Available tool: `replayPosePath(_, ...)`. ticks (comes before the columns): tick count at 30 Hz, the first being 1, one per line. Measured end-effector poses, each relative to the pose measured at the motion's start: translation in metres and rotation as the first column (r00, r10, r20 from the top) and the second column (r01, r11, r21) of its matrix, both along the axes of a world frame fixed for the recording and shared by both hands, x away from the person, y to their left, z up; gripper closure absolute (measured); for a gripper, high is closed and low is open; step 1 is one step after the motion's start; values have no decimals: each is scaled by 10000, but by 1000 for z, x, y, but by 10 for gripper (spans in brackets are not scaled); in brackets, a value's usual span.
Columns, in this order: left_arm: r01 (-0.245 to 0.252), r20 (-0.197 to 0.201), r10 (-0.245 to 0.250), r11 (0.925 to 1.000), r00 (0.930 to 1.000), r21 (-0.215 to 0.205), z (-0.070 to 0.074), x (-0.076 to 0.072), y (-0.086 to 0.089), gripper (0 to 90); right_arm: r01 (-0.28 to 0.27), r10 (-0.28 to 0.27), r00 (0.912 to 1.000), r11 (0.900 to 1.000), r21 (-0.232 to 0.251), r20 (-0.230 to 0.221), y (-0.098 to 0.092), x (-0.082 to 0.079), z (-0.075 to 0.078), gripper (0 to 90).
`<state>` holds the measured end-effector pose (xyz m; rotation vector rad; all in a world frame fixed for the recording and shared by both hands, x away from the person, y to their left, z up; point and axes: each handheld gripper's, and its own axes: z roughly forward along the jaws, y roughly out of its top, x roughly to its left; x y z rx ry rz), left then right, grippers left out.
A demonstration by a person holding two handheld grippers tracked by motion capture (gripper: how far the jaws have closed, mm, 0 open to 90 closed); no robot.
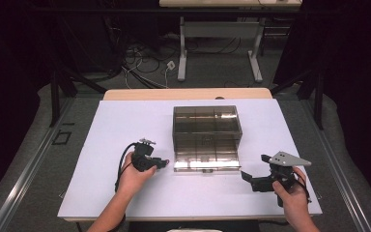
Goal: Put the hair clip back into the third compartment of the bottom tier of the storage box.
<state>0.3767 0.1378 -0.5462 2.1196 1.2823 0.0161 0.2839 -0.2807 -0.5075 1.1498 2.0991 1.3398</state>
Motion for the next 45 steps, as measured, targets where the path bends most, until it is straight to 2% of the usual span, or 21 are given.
replayPosePath(5,-18,-57,18,10000,10000,9,0,0,0,691,-8,9,9998,10000,28,-197,-1,0,0,0)
replayPosePath(18,20,-80,-20,9999,10000,102,0,-2,-4,777,25,-22,9998,9999,169,-187,-2,0,0,0)
replayPosePath(23,156,-143,-154,9997,9998,164,0,-3,-6,812,27,-23,9998,9998,199,-218,-1,0,-1,0)
replayPosePath(25,254,-237,-253,9997,9994,62,-1,-3,-6,837,72,-68,9998,9998,201,-212,-1,0,-1,0)
replayPosePath(45,243,-150,-240,9995,9996,189,0,-4,-9,846,59,-55,9996,9999,151,-267,-2,1,-2,0)
